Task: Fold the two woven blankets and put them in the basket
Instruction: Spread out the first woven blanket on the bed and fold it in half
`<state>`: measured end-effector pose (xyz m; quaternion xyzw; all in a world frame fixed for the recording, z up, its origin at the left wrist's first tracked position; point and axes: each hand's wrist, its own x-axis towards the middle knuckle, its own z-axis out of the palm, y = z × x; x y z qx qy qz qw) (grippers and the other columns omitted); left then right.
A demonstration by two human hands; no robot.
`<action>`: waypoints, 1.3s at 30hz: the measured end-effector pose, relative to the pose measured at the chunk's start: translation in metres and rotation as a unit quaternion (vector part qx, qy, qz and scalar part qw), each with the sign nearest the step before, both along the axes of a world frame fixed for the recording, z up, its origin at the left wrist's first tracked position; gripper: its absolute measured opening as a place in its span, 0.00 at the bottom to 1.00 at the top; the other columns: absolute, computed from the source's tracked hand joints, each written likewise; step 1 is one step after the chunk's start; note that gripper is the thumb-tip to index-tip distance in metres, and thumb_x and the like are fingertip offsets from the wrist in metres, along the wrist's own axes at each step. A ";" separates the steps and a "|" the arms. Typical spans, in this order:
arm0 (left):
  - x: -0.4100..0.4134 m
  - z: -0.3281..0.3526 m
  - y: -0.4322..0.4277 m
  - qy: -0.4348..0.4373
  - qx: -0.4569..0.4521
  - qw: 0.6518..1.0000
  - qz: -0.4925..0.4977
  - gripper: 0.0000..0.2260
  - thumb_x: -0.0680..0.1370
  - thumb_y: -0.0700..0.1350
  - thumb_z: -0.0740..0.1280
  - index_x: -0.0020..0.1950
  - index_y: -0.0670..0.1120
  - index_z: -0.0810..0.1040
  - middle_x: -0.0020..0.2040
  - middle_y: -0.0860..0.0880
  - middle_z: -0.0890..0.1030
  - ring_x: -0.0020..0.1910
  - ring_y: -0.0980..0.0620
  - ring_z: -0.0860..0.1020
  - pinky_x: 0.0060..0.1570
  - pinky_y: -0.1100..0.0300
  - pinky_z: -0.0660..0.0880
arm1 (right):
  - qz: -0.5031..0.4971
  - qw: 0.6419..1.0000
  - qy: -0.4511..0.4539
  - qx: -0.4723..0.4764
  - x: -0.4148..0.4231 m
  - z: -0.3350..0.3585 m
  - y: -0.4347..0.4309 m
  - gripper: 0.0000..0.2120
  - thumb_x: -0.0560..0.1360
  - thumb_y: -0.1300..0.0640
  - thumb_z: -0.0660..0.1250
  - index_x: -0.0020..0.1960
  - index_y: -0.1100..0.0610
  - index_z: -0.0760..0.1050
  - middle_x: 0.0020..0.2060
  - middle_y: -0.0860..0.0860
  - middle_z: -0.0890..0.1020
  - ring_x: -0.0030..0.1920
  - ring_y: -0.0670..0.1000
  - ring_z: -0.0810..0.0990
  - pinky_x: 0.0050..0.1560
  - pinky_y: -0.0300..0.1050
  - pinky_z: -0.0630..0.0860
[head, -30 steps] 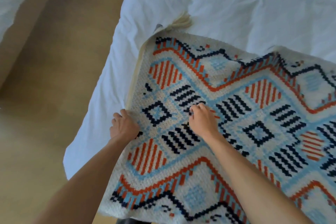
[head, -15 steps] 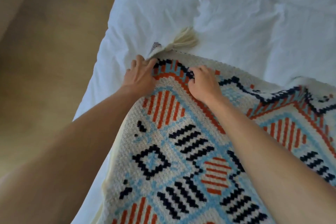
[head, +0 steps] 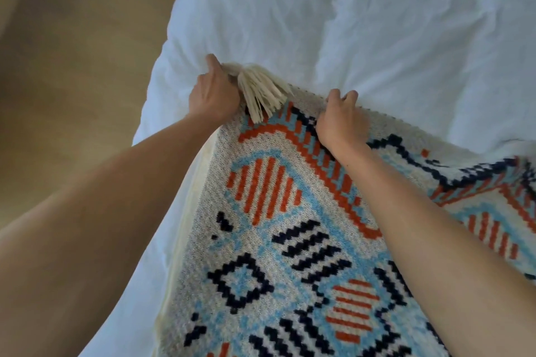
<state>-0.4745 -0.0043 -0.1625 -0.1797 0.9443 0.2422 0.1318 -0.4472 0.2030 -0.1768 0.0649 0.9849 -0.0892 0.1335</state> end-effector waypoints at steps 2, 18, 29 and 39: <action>-0.003 0.002 0.000 -0.004 -0.061 0.997 -0.038 0.13 0.79 0.41 0.55 0.62 0.38 0.64 0.51 0.37 0.76 0.47 0.36 0.76 0.40 0.49 0.68 | 0.001 1.000 -0.006 -0.028 0.002 0.001 -0.002 0.12 0.78 0.64 0.59 0.61 0.61 0.67 0.54 0.59 0.71 0.35 0.49 0.68 0.31 0.42 0.64; 0.021 0.017 0.004 0.085 0.000 0.996 0.036 0.22 0.74 0.33 0.60 0.67 0.45 0.62 0.66 0.41 0.61 0.48 0.41 0.72 0.45 0.48 0.74 | 0.078 0.984 0.051 -0.154 0.056 0.027 -0.011 0.24 0.77 0.61 0.60 0.73 0.58 0.61 0.76 0.57 0.53 0.74 0.57 0.55 0.72 0.52 0.55; 0.207 0.021 0.053 -0.029 -0.097 0.956 -0.274 0.23 0.76 0.43 0.62 0.70 0.42 0.64 0.69 0.41 0.64 0.67 0.41 0.64 0.66 0.45 0.66 | -0.015 0.996 -0.038 -0.076 0.283 0.050 0.043 0.17 0.78 0.56 0.61 0.65 0.60 0.71 0.69 0.58 0.67 0.70 0.59 0.66 0.68 0.57 0.66; 0.327 0.057 0.138 -0.177 -0.074 0.895 -0.402 0.20 0.79 0.45 0.56 0.71 0.44 0.61 0.70 0.44 0.59 0.69 0.43 0.60 0.65 0.49 0.66 | -0.172 0.969 -0.158 -0.081 0.434 0.083 0.121 0.18 0.80 0.56 0.54 0.70 0.56 0.65 0.69 0.53 0.66 0.69 0.53 0.64 0.68 0.46 0.66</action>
